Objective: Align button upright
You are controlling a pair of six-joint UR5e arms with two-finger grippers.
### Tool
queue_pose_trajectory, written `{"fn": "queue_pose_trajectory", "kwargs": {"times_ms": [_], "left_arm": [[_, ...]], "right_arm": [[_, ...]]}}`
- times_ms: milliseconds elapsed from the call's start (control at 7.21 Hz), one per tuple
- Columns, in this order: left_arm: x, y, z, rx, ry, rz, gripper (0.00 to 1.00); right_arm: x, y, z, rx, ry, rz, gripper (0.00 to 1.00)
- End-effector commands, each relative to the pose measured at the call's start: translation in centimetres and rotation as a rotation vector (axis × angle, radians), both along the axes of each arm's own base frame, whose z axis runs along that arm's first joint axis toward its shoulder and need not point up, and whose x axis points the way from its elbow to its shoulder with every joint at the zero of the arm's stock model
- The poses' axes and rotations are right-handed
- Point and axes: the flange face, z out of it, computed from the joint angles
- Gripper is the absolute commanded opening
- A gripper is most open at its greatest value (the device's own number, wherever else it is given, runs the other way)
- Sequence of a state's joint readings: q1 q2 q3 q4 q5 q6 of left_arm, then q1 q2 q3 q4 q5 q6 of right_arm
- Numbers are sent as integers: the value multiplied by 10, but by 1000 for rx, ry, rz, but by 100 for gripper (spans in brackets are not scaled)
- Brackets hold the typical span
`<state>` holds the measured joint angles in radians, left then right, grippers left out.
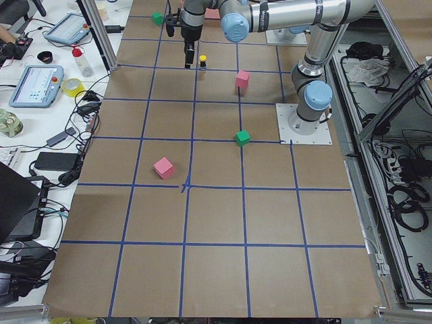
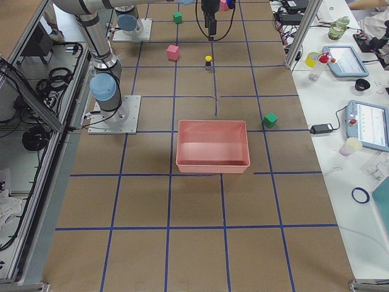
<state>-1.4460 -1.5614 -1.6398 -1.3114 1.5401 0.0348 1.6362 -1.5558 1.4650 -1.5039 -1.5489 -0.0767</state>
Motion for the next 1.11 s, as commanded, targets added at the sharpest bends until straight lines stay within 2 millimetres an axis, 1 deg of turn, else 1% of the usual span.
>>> {"fn": "queue_pose_trajectory", "kwargs": {"times_ms": [0, 139, 416, 971], "left_arm": [[-2, 18, 8, 47, -11, -83, 100], [-3, 22, 8, 68, -7, -85, 100], [-3, 22, 0, 85, -5, -87, 100], [-2, 20, 0, 80, -4, -84, 100]], "right_arm": [[0, 0, 0, 1, 0, 1, 100], [0, 0, 0, 1, 0, 1, 100], [1, 0, -1, 2, -1, 2, 100], [0, -1, -1, 3, -1, 1, 100]]}}
